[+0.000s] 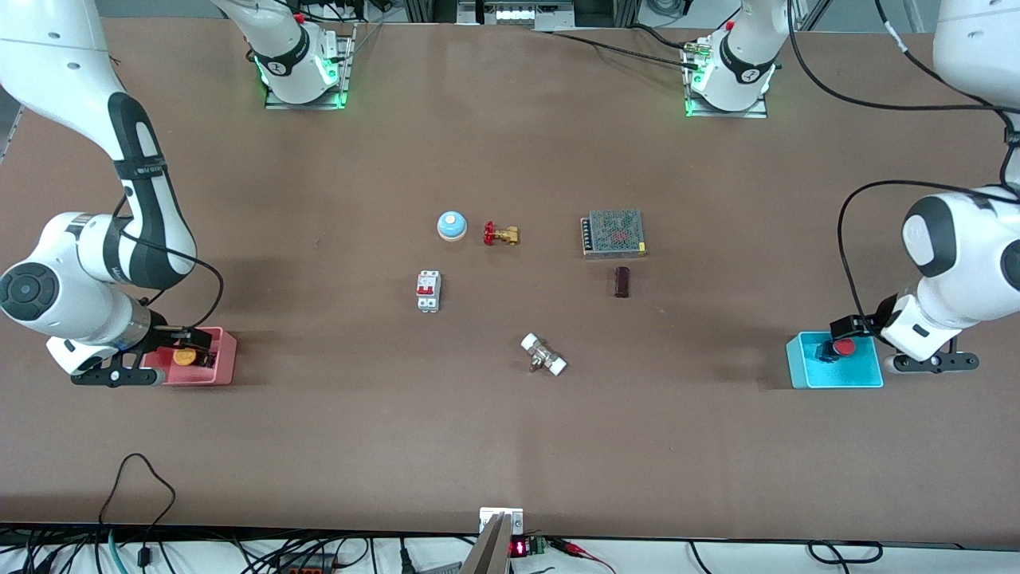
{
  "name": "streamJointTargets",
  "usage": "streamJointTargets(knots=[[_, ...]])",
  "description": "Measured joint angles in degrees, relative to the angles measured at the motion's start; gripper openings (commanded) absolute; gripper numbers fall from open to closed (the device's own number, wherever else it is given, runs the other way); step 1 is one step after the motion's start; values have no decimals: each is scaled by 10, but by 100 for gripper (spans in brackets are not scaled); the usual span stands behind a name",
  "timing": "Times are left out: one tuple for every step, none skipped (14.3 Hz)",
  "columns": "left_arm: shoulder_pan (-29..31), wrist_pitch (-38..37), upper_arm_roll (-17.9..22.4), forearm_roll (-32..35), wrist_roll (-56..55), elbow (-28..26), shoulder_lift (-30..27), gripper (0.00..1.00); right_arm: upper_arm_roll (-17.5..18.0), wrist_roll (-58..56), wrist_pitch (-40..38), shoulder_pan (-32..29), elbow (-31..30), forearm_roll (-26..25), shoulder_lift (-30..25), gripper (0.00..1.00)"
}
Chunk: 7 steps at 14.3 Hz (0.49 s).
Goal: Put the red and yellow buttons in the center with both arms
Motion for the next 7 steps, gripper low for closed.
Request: streamJointTargets(knots=[[0, 9, 0, 0, 0, 0, 10, 98, 0, -3, 2, -2, 0, 0, 4, 100], [0, 16, 0, 0, 0, 0, 19, 95, 0, -7, 5, -3, 1, 0, 7, 100], [-1, 19, -1, 0, 1, 0, 26, 91, 0, -10, 6, -4, 4, 0, 9, 100], [-1, 22, -1, 0, 1, 0, 31, 88, 0, -12, 6, -4, 9, 0, 11, 100], [-1, 22, -1, 0, 1, 0, 33, 83, 0, -13, 6, -4, 14, 0, 14, 100], [-1, 22, -1, 0, 1, 0, 35, 78, 0, -14, 6, -4, 18, 0, 16, 100], [-1, 22, -1, 0, 1, 0, 36, 71, 0, -15, 6, -4, 21, 0, 19, 100]])
